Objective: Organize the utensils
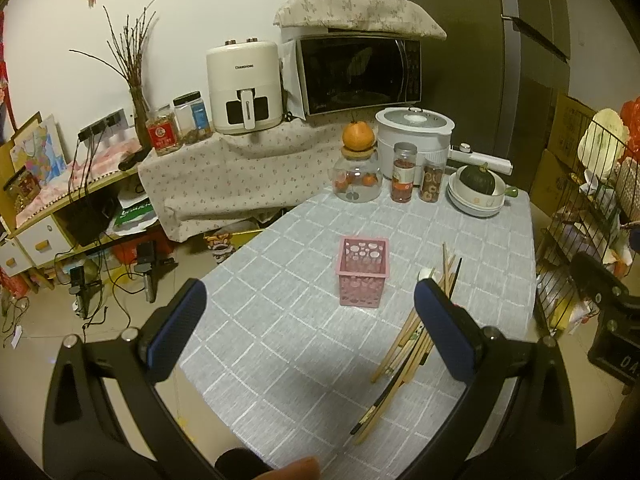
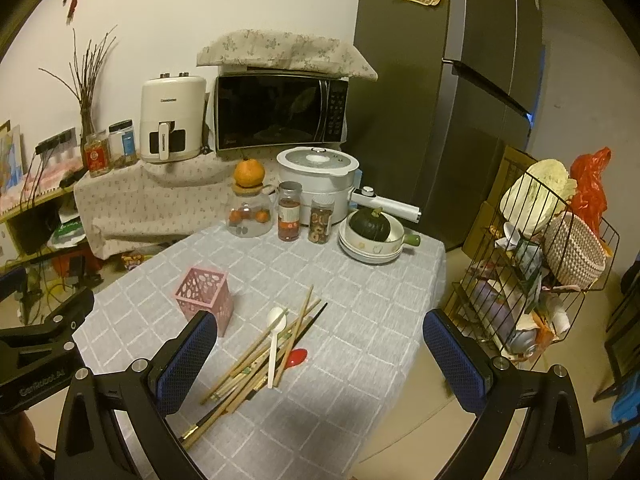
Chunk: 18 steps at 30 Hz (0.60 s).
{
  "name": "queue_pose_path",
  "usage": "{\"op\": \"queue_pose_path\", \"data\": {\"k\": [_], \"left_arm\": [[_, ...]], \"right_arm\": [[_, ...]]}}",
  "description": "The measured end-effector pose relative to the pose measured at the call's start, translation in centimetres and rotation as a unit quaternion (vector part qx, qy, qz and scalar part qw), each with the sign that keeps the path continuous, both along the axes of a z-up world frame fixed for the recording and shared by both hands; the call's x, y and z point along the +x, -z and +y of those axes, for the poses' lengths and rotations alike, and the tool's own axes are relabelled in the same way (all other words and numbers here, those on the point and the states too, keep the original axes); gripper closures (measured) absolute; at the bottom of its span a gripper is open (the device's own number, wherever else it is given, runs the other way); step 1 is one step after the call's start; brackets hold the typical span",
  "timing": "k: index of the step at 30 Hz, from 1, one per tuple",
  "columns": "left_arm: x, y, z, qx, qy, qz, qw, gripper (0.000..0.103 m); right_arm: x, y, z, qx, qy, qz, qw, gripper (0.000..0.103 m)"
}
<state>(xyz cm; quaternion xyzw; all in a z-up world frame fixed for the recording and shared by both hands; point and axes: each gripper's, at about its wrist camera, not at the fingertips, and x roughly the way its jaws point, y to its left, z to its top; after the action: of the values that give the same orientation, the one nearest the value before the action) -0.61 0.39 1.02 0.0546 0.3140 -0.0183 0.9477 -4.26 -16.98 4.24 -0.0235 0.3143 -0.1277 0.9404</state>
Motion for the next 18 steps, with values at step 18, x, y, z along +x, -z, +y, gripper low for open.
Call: {"op": "queue_pose_path", "data": {"k": [18], "left_arm": [[-0.78,-0.81,0.39,-0.021,-0.007,-0.034,0.9992,0.000]], "right_arm": [[-0.60,-0.72,-0.02,0.001,0.002,-0.025,1.000,0.000]]}}
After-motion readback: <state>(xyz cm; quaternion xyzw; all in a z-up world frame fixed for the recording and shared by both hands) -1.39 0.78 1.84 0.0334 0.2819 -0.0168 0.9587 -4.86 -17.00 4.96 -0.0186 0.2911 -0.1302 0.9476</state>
